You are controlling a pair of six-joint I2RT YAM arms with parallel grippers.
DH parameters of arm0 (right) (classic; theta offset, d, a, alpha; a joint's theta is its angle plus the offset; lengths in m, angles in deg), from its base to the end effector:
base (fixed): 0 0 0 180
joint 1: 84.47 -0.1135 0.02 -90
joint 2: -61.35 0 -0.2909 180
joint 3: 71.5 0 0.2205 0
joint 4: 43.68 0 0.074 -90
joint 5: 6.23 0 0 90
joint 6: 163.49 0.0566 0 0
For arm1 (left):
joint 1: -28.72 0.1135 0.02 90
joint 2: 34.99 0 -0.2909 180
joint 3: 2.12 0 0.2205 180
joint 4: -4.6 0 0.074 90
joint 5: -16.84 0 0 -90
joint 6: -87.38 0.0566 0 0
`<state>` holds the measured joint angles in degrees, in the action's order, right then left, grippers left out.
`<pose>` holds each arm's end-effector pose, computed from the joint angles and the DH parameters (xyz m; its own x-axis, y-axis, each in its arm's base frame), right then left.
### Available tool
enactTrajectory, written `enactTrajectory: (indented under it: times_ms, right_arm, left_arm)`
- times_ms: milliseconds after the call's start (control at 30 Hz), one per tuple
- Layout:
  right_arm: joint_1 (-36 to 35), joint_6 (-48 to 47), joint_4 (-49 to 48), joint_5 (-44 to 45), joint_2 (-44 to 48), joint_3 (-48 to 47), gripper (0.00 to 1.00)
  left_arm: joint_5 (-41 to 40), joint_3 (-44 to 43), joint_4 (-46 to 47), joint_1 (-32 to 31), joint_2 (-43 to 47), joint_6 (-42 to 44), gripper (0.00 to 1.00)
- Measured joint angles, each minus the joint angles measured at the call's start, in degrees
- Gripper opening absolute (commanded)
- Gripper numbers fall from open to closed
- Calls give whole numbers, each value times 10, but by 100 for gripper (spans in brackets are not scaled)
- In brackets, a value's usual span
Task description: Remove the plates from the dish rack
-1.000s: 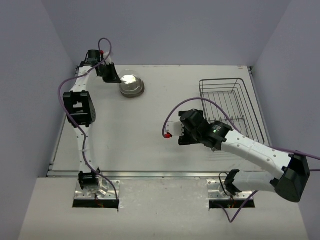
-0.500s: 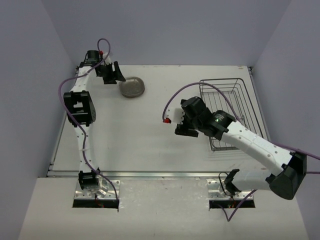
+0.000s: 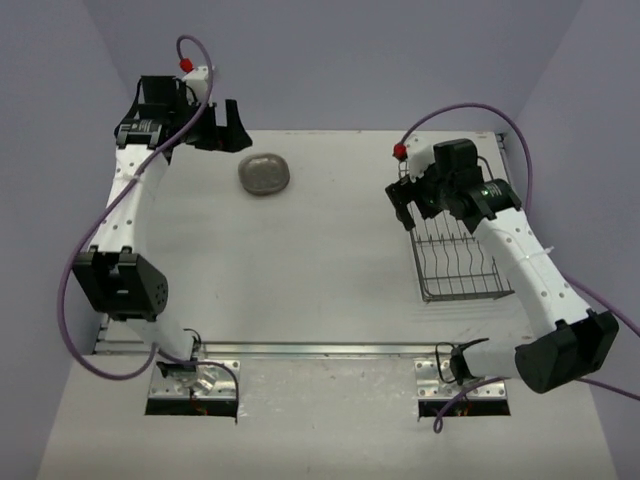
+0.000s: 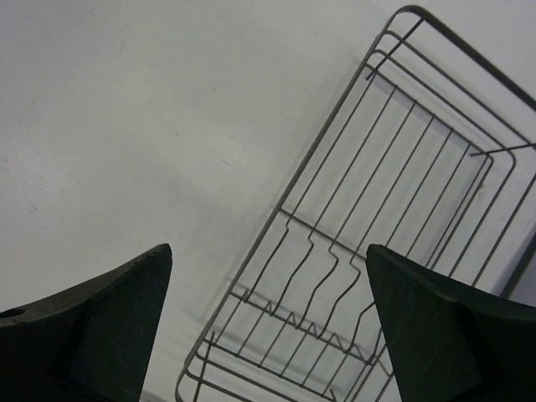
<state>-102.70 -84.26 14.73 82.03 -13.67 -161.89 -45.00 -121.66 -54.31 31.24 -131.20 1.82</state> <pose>0.2396 0.0807 0.3638 -0.5745 -0.3859 -0.7219 -0.4490 0.8859 -0.1162 0.3555 -0.0111 0.4179 -0.5528 0.0440 -0.8321 0.3887 0.8969 -0.2108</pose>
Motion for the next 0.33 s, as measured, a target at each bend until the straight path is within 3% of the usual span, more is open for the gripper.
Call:
enactTrajectory:
  times_ms: [133,333]
  right_arm:
    - [31,69,-18,-59,7,70,99]
    - [37,127,-39,-88,16,178,99]
  left_arm:
    - [8,168,43,-5,143,13,100]
    - [-3,354,77,-5,257,27,100]
